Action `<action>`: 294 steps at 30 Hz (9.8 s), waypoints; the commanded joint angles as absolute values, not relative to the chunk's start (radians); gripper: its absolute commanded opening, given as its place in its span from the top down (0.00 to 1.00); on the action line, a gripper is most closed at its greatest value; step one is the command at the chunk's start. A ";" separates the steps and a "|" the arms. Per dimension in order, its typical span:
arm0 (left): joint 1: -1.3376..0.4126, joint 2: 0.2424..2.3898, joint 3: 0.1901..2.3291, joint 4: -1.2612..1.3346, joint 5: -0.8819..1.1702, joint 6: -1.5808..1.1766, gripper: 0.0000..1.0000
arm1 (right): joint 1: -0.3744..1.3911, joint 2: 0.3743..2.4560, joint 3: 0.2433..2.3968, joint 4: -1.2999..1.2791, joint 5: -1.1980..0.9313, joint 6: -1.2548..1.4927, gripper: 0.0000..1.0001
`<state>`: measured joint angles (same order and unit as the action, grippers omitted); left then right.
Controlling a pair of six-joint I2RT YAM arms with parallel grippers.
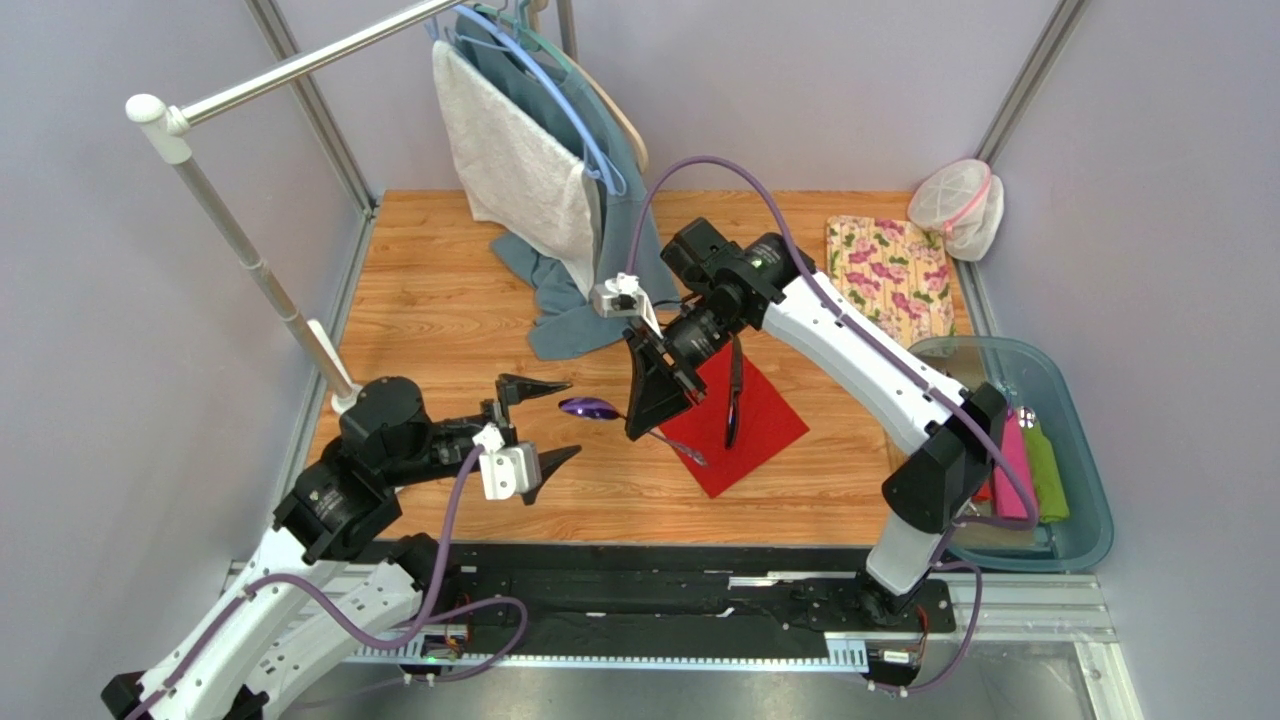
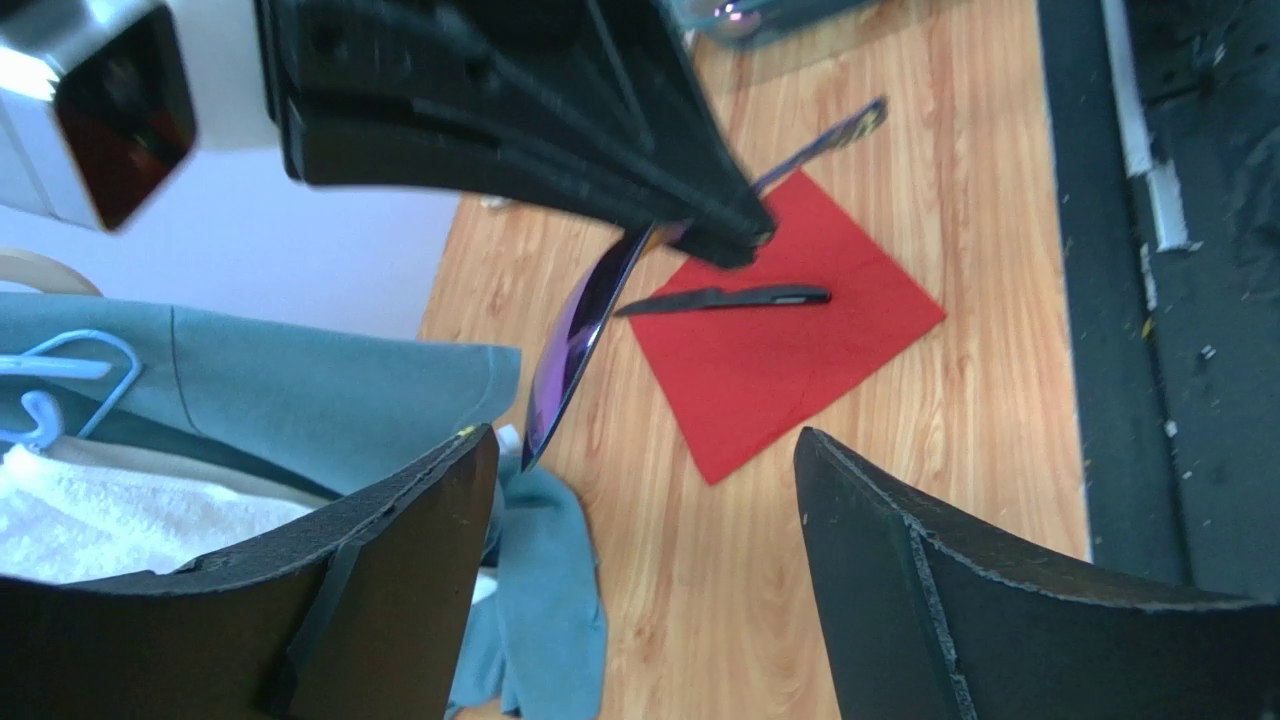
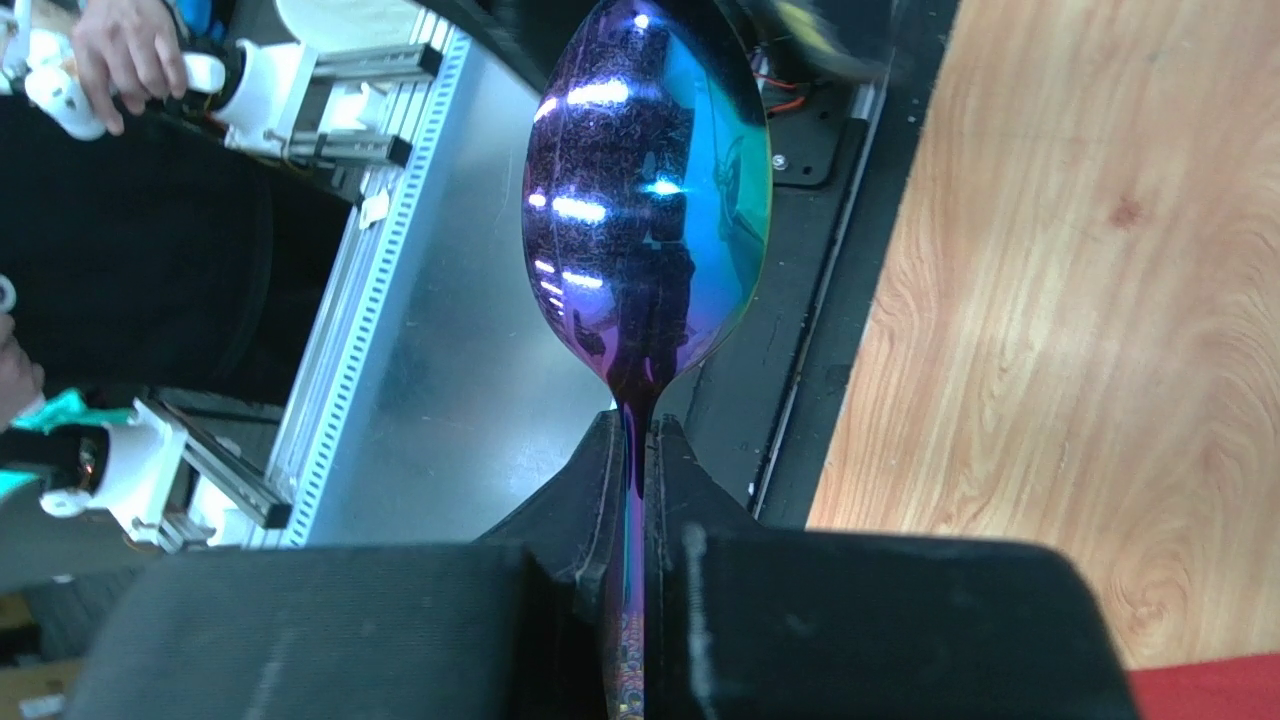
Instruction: Place the utensils on the paper napkin and roll it up
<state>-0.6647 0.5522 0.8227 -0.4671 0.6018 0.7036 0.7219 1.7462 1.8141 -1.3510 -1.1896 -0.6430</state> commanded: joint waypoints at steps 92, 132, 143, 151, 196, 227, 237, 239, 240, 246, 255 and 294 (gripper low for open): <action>-0.397 1.256 1.037 -0.752 0.758 -0.333 1.00 | 1.034 1.608 1.503 -0.868 -0.100 -0.341 0.59; -0.242 0.699 0.975 -0.727 0.336 -0.184 0.01 | 0.575 1.630 1.282 -0.641 0.092 0.402 1.00; -0.242 0.802 0.980 -0.669 0.408 -0.206 0.03 | 0.583 1.885 1.482 -0.779 0.248 0.609 1.00; -0.242 0.828 0.971 -0.669 0.420 -0.212 0.05 | 0.574 1.924 1.444 -0.785 0.250 0.661 1.00; -0.242 0.824 0.989 -0.646 0.491 -0.033 0.01 | 0.525 1.856 1.483 -0.784 0.068 0.539 0.68; -0.965 1.580 0.980 -0.213 0.684 0.863 0.56 | 0.213 1.744 1.244 -0.994 -0.857 -0.120 0.34; -0.989 1.727 1.022 -0.169 0.647 0.911 0.58 | 0.213 1.684 1.220 -1.022 -0.815 -0.149 0.34; -1.009 1.744 1.016 -0.169 0.631 0.934 0.58 | 0.213 1.660 1.201 -1.017 -0.796 -0.143 0.34; -1.015 1.749 1.014 -0.155 0.609 0.937 0.59 | 0.212 1.654 1.198 -1.012 -0.784 -0.141 0.34; -1.040 1.790 1.015 -0.115 0.592 0.917 0.60 | 0.193 1.684 1.210 -1.005 -0.813 -0.135 0.34; -1.040 1.855 1.068 -0.158 0.592 0.936 0.62 | 0.172 1.701 1.220 -1.012 -0.804 -0.133 0.35; -1.040 1.905 1.127 -0.267 0.626 0.936 0.85 | 0.123 1.677 1.192 -1.025 -0.842 -0.143 0.36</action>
